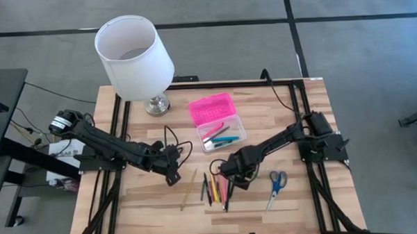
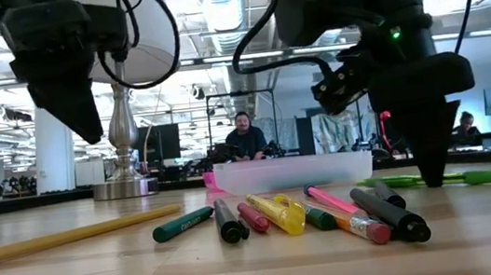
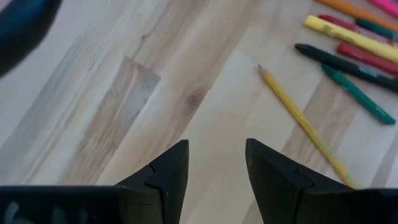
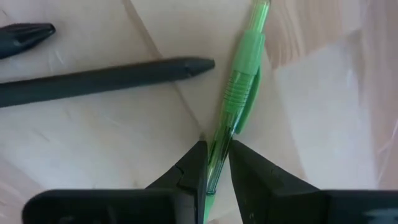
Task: Pick & place school supplies into a supply box
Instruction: Put the green pen into the pink supply box
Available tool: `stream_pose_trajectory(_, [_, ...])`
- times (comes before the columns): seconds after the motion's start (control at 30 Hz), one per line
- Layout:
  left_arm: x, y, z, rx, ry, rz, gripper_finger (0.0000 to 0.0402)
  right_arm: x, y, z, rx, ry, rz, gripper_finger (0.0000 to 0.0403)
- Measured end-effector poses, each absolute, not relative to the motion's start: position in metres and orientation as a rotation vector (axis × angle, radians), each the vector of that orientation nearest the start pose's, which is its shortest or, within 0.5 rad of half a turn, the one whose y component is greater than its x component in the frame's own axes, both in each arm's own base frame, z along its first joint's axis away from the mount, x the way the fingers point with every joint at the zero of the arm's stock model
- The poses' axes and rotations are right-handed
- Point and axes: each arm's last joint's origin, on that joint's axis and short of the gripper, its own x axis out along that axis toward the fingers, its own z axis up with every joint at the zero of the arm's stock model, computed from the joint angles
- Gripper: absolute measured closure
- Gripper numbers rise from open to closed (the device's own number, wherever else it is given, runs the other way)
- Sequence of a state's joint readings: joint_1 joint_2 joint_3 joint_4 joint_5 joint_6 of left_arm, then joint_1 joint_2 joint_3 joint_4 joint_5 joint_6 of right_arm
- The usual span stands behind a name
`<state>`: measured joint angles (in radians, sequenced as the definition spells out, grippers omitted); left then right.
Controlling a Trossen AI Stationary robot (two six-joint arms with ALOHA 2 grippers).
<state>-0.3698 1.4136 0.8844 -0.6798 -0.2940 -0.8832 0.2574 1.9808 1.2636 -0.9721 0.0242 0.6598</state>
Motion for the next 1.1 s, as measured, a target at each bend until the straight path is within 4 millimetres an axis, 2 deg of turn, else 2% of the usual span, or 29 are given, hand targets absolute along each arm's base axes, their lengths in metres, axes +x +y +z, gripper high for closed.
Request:
stream_pose_trajectory(0.4, [0.23,-0.081,0.181,-0.55,1.056,0.554,0.0248,0.336,0.066,0.134,0.157,1.622,-0.237,0.0342])
stream_pose_trajectory(1.1, [0.232,-0.081,0.182,-0.507,1.051,0.513,0.0248,0.338,0.064,0.133,0.169,1.615,-0.223,0.0342])
